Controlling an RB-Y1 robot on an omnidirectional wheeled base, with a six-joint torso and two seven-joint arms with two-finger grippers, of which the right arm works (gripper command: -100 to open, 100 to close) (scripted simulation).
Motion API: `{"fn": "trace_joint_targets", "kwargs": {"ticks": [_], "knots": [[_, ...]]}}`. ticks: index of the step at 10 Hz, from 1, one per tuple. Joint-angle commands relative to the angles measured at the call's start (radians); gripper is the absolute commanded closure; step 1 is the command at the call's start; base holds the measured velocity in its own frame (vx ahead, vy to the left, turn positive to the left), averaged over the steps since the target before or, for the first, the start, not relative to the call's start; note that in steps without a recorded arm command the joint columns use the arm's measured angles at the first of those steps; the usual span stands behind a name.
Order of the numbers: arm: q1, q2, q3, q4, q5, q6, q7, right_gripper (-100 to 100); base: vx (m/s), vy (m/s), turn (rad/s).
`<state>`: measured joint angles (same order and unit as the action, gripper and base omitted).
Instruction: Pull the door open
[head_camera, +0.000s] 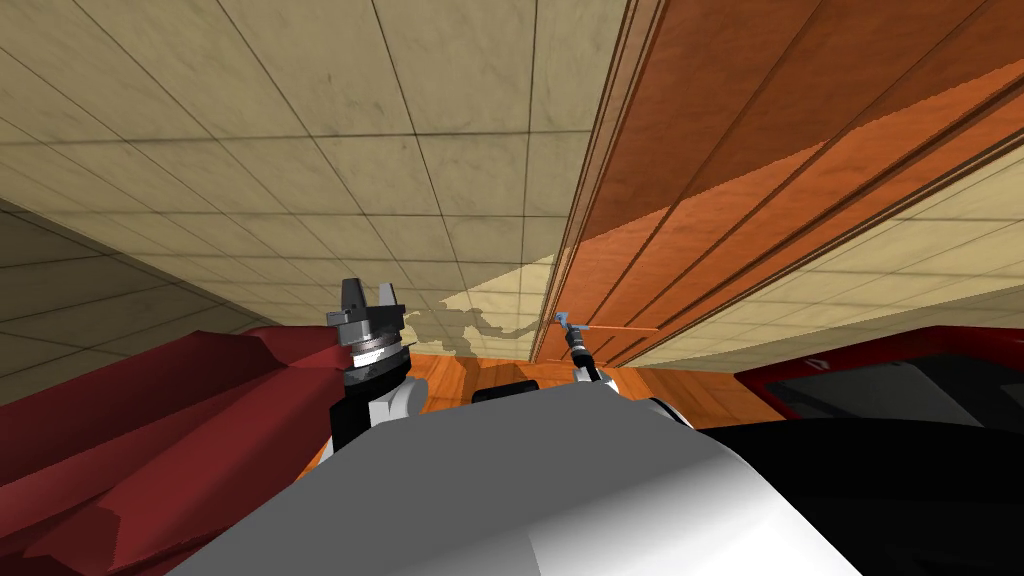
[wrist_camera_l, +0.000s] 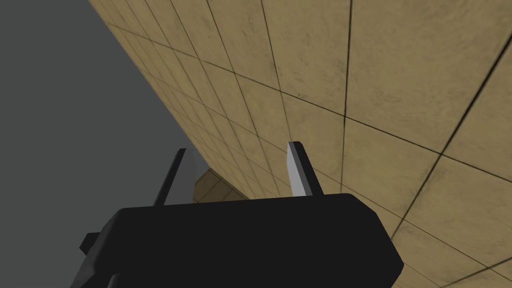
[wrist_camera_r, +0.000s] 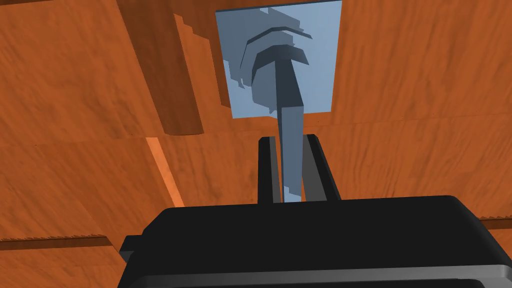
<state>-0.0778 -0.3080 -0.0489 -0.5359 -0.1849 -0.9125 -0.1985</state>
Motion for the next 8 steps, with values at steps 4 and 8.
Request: {"fn": "trace_joint_targets", "kwargs": {"ticks": [4, 8], "knots": [[0.007, -0.010, 0.011, -0.001, 0.007, -0.008, -0.015, 100, -0.020, -0.002, 0.020], [0.026, -0.036, 0.042, -0.004, 0.025, -0.030, -0.055, 100, -0.181, -0.048, 0.111]]}}
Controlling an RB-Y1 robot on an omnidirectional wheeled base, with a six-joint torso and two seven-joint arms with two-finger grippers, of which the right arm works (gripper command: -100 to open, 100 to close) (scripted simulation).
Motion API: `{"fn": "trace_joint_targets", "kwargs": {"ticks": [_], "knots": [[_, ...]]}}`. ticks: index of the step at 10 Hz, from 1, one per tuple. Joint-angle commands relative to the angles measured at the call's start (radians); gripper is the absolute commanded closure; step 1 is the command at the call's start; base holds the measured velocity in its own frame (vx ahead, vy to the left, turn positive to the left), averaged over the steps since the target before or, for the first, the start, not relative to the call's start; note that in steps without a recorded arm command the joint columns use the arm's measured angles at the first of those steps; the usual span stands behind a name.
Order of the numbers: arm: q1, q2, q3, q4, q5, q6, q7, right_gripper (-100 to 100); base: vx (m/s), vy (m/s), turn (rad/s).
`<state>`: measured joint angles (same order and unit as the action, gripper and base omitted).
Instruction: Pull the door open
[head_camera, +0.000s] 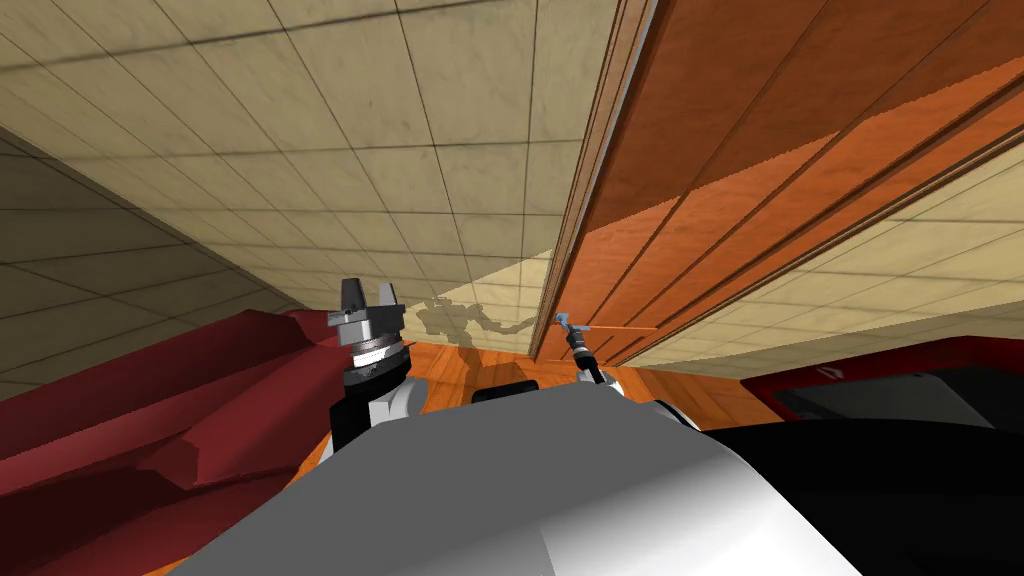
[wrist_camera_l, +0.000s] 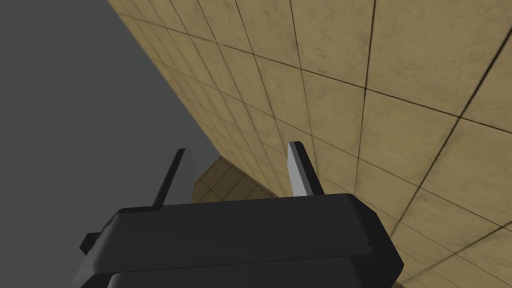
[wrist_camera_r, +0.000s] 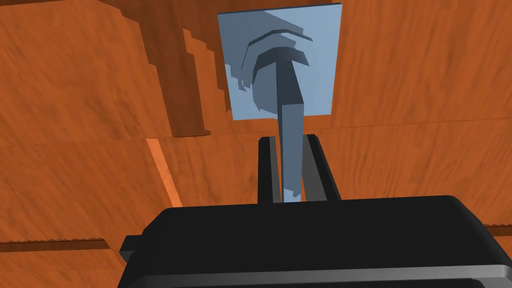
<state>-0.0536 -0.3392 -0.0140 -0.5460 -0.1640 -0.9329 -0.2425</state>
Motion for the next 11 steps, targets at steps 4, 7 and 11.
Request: {"fn": "trace_joint_targets", "kwargs": {"ticks": [4, 7, 11], "knots": [[0.026, -0.040, 0.048, 0.001, 0.028, -0.039, -0.063, 100, -0.239, -0.065, 0.129], [0.049, -0.055, 0.068, 0.001, 0.037, -0.068, -0.085, 100, -0.154, -0.036, 0.094], [0.081, -0.086, 0.097, 0.002, 0.050, -0.119, -0.123, 100, -0.172, -0.051, 0.094]]}}
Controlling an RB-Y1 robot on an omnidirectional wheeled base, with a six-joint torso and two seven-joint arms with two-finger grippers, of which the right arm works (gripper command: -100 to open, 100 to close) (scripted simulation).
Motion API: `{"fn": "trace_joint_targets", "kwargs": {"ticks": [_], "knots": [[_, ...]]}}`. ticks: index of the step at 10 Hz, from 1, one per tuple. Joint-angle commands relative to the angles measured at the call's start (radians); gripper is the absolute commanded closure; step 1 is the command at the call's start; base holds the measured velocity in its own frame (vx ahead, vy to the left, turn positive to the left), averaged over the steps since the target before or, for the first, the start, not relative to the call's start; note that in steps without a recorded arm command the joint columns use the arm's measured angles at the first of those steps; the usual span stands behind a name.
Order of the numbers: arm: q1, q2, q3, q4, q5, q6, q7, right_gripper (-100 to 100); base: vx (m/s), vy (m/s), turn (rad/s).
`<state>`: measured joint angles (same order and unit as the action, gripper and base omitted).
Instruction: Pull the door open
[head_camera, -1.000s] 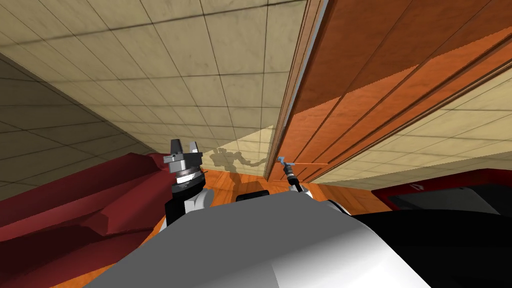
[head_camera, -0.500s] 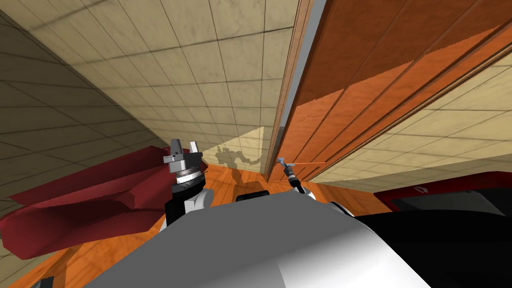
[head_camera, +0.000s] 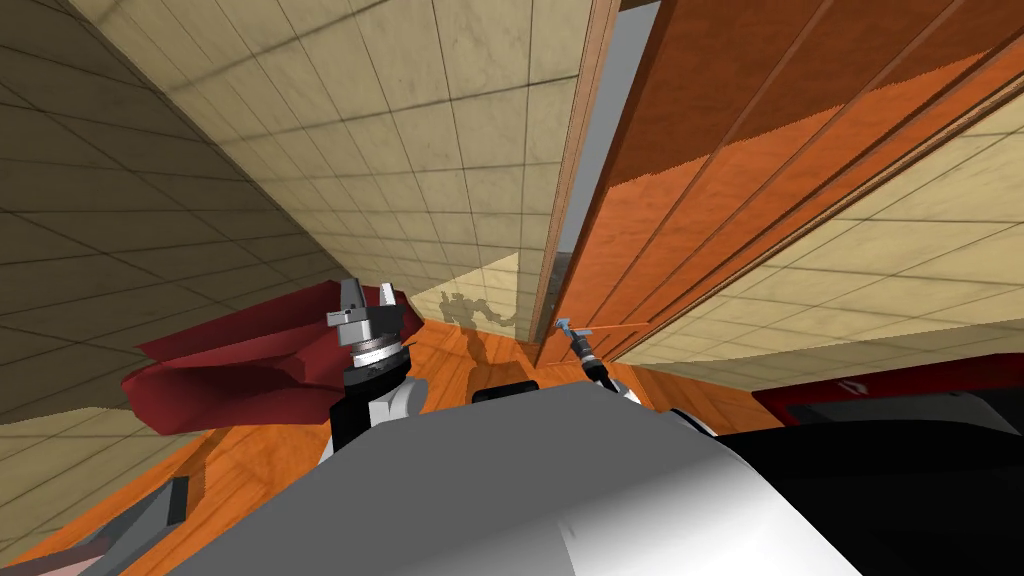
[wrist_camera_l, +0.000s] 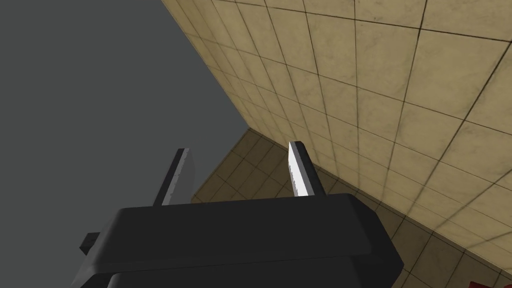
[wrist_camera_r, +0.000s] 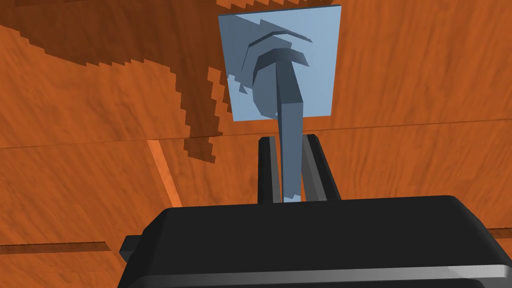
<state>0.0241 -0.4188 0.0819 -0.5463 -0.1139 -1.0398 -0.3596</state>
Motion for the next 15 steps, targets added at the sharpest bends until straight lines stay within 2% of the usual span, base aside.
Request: {"fn": "trace_joint_targets", "kwargs": {"ticks": [1, 2, 3, 4, 5, 7, 8, 10, 11, 12, 13, 14, 15], "knots": [[0.013, -0.016, 0.010, 0.003, 0.004, -0.028, -0.017, 100, -0.152, -0.039, 0.078], [0.025, -0.027, 0.020, 0.004, 0.009, -0.046, -0.031, 100, -0.197, -0.048, 0.118], [0.022, -0.020, 0.014, -0.007, 0.006, -0.029, -0.021, 100, -0.092, -0.021, 0.026], [0.041, -0.030, 0.023, 0.001, 0.008, -0.058, -0.033, 100, -0.132, -0.044, 0.210], [0.051, -0.036, 0.027, 0.005, 0.008, -0.076, -0.039, 100, -0.199, -0.104, 0.206], [0.051, -0.036, 0.027, 0.005, 0.008, -0.076, -0.039, 100, -0.106, -0.034, 0.016], [0.074, -0.051, 0.036, 0.016, 0.009, -0.117, -0.053, 100, -0.137, -0.055, 0.219], [0.074, -0.051, 0.036, 0.016, 0.009, -0.117, -0.053, 100, -0.122, -0.056, 0.082], [0.096, -0.066, 0.045, 0.026, 0.010, -0.156, -0.067, 100, -0.147, -0.075, 0.242], [0.096, -0.066, 0.045, 0.026, 0.010, -0.156, -0.067, 100, -0.175, -0.076, 0.134], [0.111, -0.075, 0.051, 0.034, 0.010, -0.183, -0.076, 100, -0.202, -0.045, 0.136], [0.100, -0.067, 0.051, 0.026, 0.012, -0.167, -0.070, 100, -0.097, -0.016, 0.032], [0.107, -0.070, 0.056, 0.033, 0.014, -0.182, -0.074, 100, -0.162, -0.029, 0.152]]}}
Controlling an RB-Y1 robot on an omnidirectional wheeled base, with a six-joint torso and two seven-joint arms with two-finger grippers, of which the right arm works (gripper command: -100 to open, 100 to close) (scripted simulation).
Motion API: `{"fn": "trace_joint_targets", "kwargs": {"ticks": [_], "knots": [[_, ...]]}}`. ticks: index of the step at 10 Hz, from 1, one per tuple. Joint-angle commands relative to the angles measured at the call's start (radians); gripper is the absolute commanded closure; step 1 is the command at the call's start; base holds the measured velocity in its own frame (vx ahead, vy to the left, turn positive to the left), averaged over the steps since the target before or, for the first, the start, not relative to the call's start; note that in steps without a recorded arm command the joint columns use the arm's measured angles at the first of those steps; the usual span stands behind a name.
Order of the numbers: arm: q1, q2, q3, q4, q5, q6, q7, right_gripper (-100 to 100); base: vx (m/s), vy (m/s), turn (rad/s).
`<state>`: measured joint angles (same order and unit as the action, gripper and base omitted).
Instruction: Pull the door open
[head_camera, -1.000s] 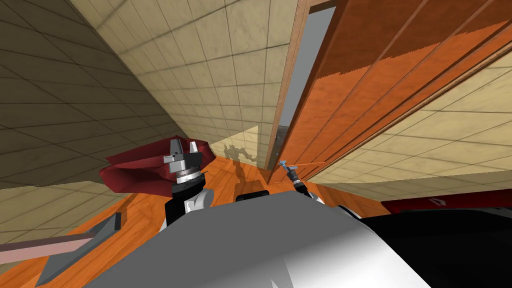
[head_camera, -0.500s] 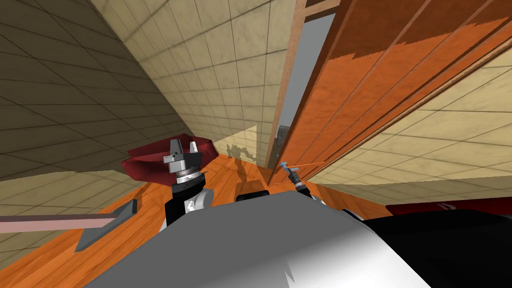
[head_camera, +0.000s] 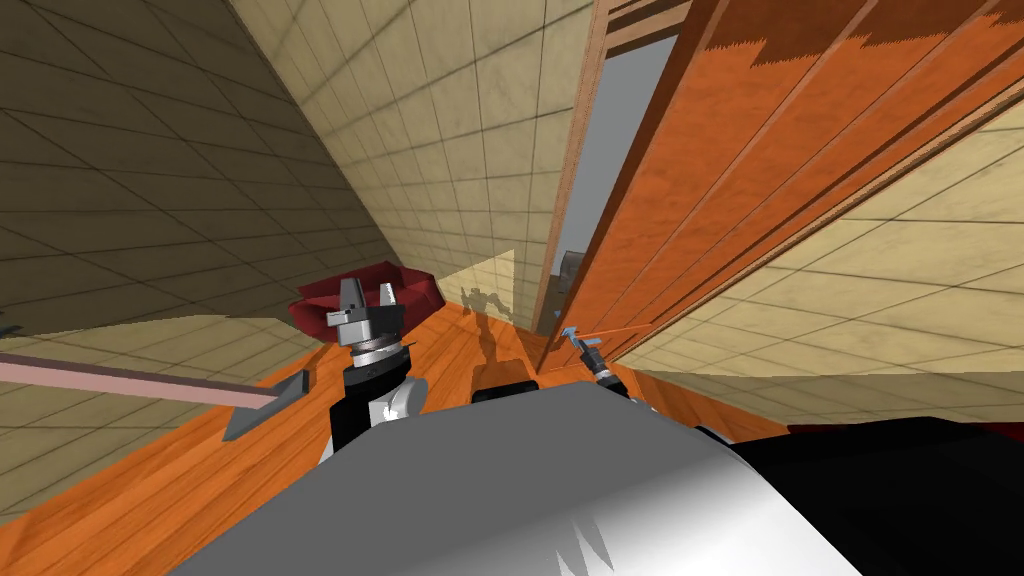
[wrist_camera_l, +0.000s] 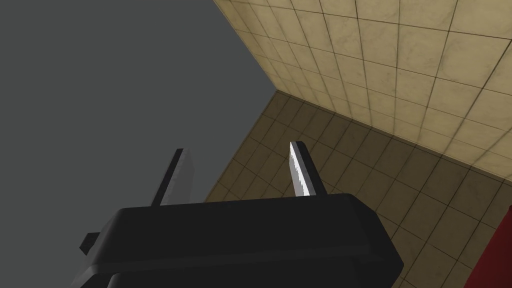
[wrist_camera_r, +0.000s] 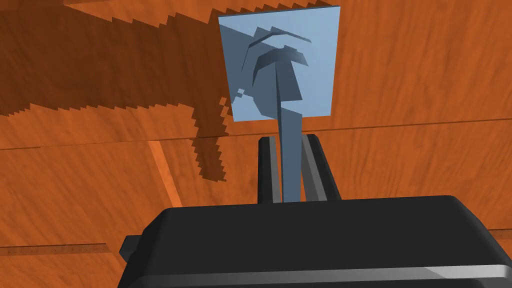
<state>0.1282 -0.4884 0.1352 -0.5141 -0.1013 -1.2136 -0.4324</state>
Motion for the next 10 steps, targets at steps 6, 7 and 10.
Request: {"fn": "trace_joint_targets", "kwargs": {"ticks": [6, 7, 10], "knots": [[0.017, -0.015, 0.016, 0.026, 0.004, -0.057, -0.014, 100, -0.216, -0.089, 0.167], [0.019, -0.018, 0.018, 0.031, 0.004, -0.067, -0.016, 100, -0.214, -0.068, 0.165], [0.005, -0.009, 0.026, 0.032, 0.013, -0.053, -0.014, 100, -0.143, -0.047, 0.073]]}}
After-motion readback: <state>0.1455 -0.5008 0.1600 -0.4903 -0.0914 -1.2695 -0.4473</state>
